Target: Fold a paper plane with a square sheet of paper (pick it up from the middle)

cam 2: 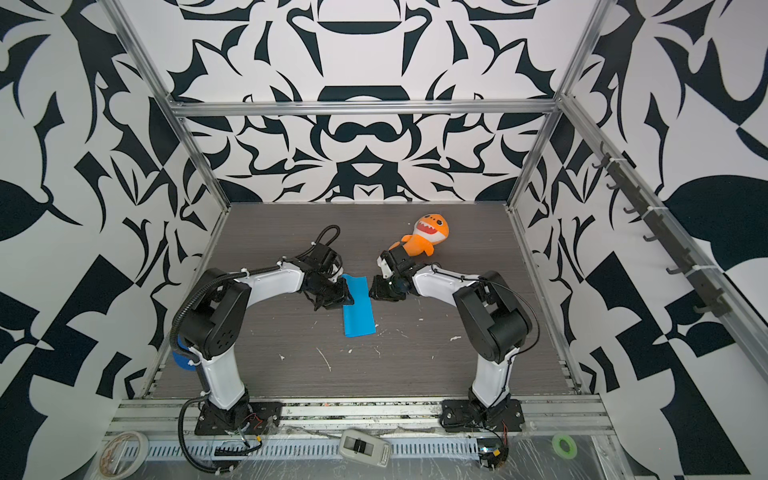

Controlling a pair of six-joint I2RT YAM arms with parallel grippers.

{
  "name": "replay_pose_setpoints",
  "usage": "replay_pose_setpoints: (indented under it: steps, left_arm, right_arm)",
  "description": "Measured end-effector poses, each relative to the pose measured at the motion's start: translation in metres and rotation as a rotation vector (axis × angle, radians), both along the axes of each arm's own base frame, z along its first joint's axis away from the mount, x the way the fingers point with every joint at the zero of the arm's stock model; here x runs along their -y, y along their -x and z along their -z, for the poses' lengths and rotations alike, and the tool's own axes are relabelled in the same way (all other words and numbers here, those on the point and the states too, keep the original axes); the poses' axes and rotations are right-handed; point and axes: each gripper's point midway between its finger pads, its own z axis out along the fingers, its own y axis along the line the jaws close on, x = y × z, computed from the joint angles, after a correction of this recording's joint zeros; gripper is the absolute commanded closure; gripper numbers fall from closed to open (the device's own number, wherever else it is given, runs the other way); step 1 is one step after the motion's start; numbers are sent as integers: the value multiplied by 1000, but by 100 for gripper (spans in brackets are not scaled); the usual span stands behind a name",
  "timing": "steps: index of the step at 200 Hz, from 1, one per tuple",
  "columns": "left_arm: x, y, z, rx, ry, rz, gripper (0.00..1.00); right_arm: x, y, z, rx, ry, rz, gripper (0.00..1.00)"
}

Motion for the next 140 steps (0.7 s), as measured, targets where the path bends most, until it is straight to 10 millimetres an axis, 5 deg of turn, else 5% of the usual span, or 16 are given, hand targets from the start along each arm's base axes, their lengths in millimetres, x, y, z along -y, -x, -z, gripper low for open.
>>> replay_pose_setpoints:
  steps: [75,140]
  left_arm:
    - [0,-1,0,1,-3,0,65]
    - [-5,-4,-15,12,-17,-44,44]
  right_arm:
    - [-20,12,22,-80,-18,-65,79]
    - [-20,12,23,-87,-13,-63,81]
